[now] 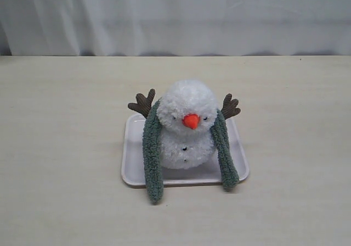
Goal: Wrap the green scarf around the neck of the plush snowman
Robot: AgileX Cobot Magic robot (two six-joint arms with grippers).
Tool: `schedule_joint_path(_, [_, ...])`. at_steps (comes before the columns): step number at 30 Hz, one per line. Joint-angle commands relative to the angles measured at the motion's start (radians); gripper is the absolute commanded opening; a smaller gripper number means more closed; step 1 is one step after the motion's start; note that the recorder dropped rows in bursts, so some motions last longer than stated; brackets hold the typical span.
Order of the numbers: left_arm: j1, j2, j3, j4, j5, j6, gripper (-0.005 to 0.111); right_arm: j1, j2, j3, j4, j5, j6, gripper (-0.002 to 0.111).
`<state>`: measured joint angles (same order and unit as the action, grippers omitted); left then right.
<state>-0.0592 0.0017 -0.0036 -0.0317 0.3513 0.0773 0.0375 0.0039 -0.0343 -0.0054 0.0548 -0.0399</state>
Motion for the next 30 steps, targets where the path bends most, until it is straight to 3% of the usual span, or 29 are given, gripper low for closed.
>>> schedule_joint_path(1, [-0.003,-0.002,0.004,0.001,-0.013,-0.002,0.0,-0.006,-0.004,0.034,-0.01,-0.012,-0.008,0.045])
schedule_joint_path(30, [-0.003,-0.002,0.004,0.001,-0.012,-0.002,0.0,-0.001,-0.004,0.034,-0.01,0.248,0.006,0.045])
